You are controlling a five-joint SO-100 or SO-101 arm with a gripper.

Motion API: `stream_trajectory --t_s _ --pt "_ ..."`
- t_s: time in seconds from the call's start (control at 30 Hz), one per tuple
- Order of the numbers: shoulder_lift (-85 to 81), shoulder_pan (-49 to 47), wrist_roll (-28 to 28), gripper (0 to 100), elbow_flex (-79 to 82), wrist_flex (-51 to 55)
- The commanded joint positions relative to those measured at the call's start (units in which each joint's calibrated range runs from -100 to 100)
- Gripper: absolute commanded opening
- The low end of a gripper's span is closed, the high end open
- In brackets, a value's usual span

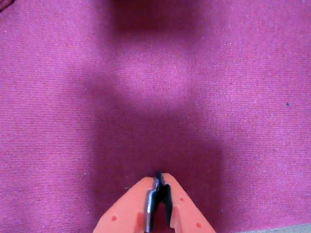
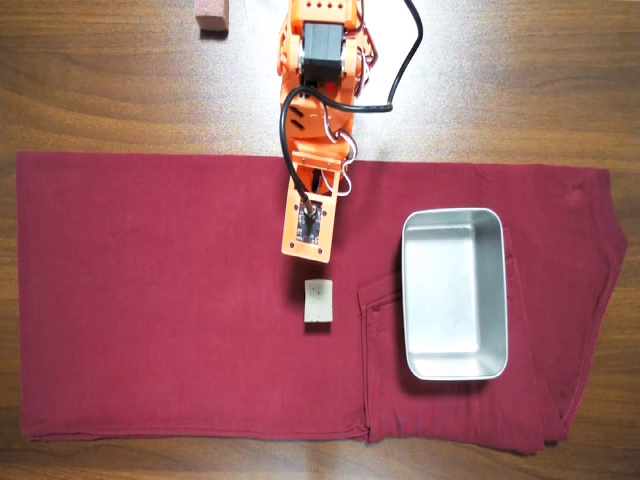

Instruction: Grab the cube

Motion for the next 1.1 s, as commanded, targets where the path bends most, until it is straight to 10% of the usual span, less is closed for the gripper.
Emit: stream_trajectory --t_s 0.0,1.07 --pt "0.1 -0.5 -0.1 0 0.3 1.0" --pt "0.5 -0.5 -0.3 0 0.3 1.0"
